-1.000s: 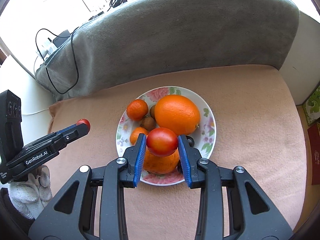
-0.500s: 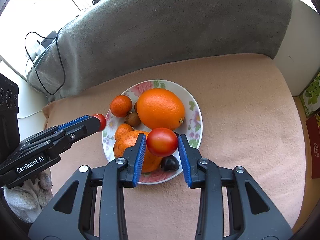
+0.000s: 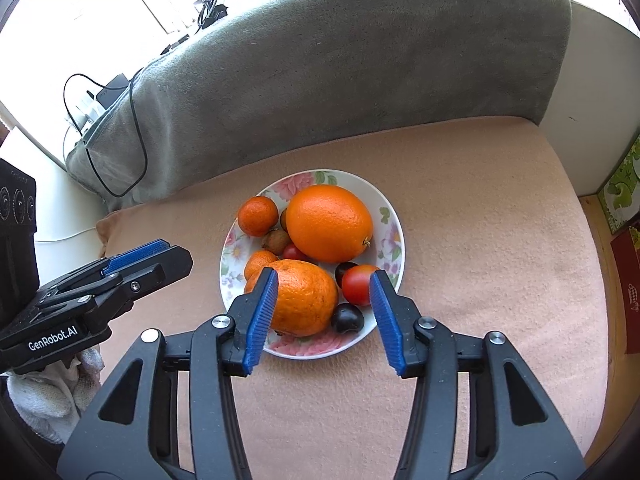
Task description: Organize fruits
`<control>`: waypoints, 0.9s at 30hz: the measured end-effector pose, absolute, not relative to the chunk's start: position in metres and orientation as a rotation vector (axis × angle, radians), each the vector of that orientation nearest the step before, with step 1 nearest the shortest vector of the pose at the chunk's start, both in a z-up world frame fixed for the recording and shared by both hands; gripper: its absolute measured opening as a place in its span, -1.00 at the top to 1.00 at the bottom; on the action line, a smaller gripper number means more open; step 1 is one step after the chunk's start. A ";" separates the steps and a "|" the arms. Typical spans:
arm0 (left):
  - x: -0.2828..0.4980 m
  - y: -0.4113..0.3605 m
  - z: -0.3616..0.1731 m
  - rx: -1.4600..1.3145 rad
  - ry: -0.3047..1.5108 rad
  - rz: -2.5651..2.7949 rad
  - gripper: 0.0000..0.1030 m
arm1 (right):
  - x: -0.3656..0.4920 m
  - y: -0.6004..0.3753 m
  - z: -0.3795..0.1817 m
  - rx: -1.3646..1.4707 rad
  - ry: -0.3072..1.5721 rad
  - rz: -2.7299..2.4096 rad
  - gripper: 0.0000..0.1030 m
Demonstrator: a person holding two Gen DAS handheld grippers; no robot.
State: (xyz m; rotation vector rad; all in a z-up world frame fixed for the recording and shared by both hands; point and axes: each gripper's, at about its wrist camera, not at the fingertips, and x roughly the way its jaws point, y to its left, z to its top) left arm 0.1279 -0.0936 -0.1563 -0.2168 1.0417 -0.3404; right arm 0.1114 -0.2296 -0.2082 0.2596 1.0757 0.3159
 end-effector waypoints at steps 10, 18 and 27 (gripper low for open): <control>0.103 -0.093 -0.138 -0.225 1.057 -0.315 -0.31 | 0.079 -0.230 -0.178 0.214 1.002 0.301 -0.30; 0.079 -0.092 -0.118 -0.187 1.050 -0.259 -0.37 | 0.058 -0.234 -0.159 0.212 0.958 0.268 -0.58; 0.056 -0.087 -0.095 -0.179 1.016 -0.230 -0.56 | 0.042 -0.237 -0.137 0.239 0.919 0.263 -0.59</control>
